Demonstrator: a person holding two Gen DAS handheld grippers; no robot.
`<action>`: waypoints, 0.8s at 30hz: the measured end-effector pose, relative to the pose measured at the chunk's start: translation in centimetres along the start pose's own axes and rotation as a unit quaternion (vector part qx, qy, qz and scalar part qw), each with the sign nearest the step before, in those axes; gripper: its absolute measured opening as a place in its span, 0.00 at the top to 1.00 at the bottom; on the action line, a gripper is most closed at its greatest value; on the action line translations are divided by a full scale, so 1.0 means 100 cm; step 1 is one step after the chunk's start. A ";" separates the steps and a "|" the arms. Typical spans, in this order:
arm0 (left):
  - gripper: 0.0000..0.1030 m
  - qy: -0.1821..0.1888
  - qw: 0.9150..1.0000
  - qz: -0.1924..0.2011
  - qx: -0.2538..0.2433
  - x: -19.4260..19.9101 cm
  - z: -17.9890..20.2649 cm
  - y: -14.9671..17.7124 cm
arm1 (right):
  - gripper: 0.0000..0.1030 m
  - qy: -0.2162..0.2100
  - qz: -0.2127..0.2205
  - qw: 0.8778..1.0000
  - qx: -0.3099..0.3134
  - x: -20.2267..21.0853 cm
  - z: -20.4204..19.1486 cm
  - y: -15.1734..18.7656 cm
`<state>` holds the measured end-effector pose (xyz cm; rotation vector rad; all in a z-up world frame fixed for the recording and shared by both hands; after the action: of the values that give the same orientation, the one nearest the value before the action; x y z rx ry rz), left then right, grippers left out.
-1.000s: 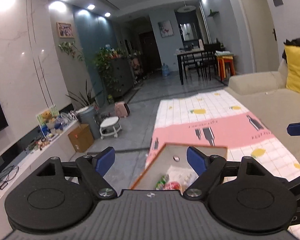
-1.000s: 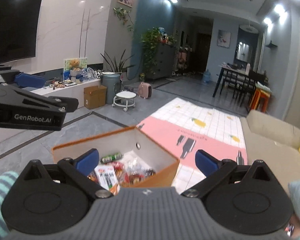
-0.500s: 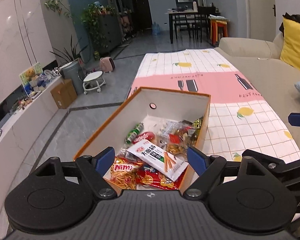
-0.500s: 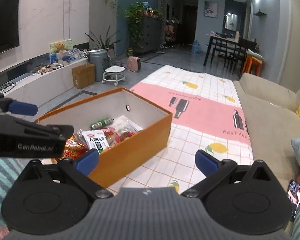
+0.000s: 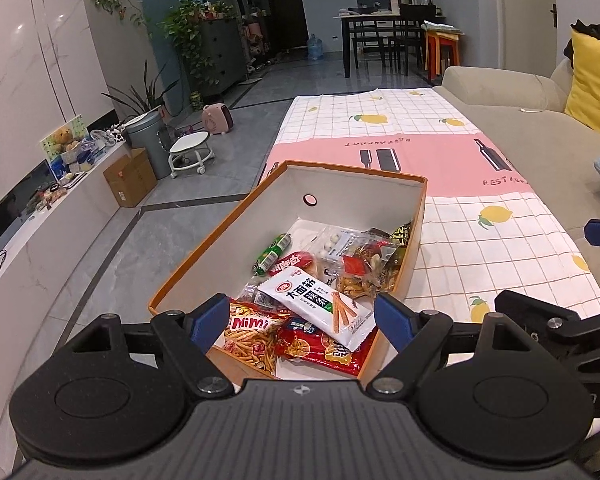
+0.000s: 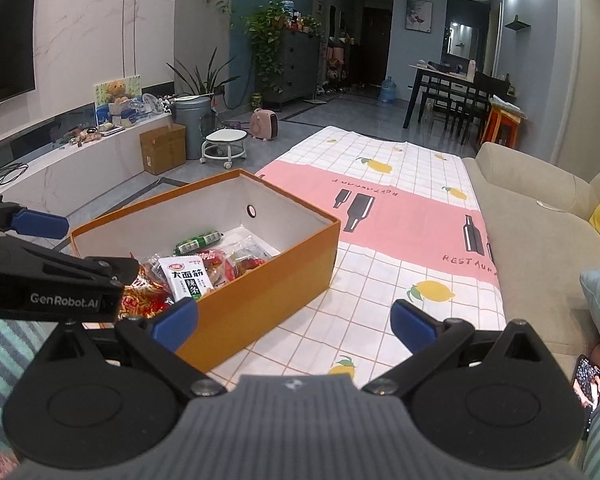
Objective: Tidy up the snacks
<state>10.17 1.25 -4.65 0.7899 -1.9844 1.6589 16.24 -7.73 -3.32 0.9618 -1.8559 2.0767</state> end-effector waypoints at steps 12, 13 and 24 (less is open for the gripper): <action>0.07 0.001 1.000 -0.014 0.002 -0.004 0.000 0.002 | 0.04 -0.002 -0.004 1.000 0.002 0.000 -0.001 0.002; 0.07 0.000 1.000 -0.014 0.002 -0.004 0.000 0.003 | 0.04 -0.002 -0.005 1.000 0.002 0.000 -0.001 0.002; 0.07 -0.001 1.000 -0.021 0.003 -0.004 -0.002 0.004 | 0.04 0.001 -0.012 1.000 0.001 0.000 0.000 0.004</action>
<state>10.16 1.52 -5.20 0.8288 -1.9519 1.6420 16.04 -7.80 -3.66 0.9759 -1.8340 2.0649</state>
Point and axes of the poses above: each gripper's, at about its wrist camera, not at the fingertips, and x roughly against the way its jaws point, z to its right, y to its underside, the point moved 8 cm from there along -x, roughly the way its jaws point, and after that the axes turned 1 degree about -x, right-handed, at the moved point
